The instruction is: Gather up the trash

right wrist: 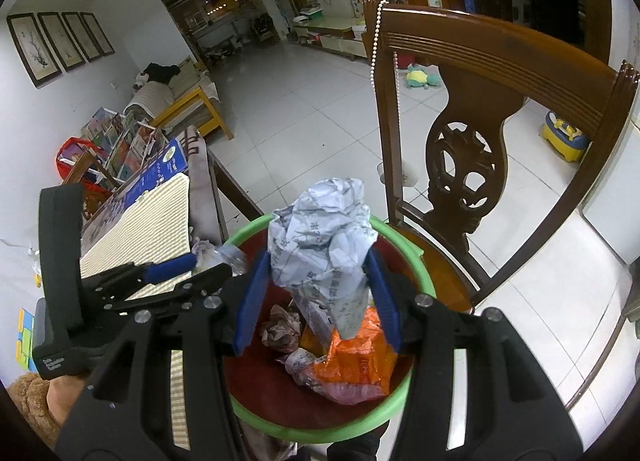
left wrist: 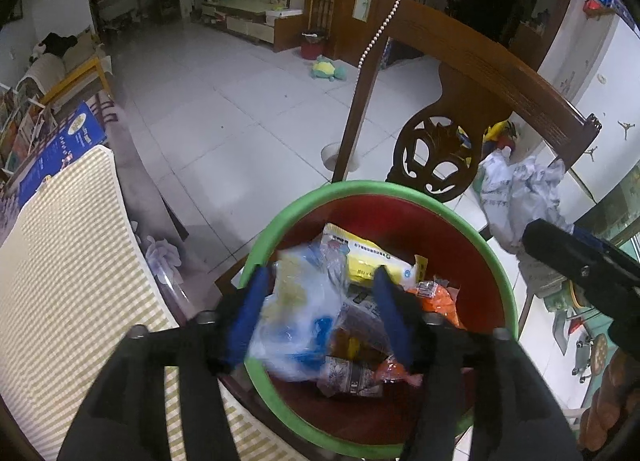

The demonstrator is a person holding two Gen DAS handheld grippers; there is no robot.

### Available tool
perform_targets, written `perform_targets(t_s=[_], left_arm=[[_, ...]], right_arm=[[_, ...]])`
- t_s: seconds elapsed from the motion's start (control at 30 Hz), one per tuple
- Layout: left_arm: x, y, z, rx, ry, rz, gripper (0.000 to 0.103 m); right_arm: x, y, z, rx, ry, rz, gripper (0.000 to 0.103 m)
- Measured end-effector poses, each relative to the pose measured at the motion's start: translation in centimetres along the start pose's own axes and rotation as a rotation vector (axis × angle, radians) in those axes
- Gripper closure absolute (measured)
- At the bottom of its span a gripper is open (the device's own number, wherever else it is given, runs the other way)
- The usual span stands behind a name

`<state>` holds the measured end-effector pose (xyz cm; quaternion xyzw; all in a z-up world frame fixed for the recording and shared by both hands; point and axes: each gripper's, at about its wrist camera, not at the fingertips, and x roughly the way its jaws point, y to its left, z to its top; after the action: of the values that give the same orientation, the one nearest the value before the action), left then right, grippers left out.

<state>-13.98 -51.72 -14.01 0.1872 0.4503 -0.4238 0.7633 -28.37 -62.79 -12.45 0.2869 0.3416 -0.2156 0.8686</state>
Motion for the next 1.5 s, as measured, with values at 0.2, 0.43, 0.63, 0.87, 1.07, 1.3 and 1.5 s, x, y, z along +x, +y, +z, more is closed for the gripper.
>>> perform_targets(t_s=[0.2,0.43,0.63,0.87,1.07,1.3,1.5], left_arm=[[-0.6,0.8,0.0,-0.018,-0.021,0.023,0.032],[-1.5,2.7,-0.2,-0.061,-0.048,0.061,0.026],[-2.8,4.8,-0.9,-0.096,-0.071,0.099,0.019],[-3.8,7.4,-1.8,-0.126,-0.082,0.12,0.018],[-4.8,9.4,-2.8,-0.141,-0.089,0.119,0.018],[-6.3,12.7,-4.4,-0.175,-0.102,0.124,0.017],[-8.8,16.9,-6.6,-0.201,-0.139,0.136,0.014]], right_arm=[[0.4,0.4,-0.1,-0.011,0.012,0.01,0.055],[1.4,1.5,-0.5,-0.02,0.031,0.018,0.055],[2.3,3.2,-0.7,-0.033,0.05,0.027,0.053],[3.0,5.2,-1.4,-0.043,0.066,0.021,0.048],[3.3,6.7,-2.0,-0.03,0.068,-0.007,0.04],[3.2,10.3,-2.6,-0.055,0.05,-0.011,0.033],[3.0,15.2,-4.0,-0.086,0.041,-0.002,0.029]])
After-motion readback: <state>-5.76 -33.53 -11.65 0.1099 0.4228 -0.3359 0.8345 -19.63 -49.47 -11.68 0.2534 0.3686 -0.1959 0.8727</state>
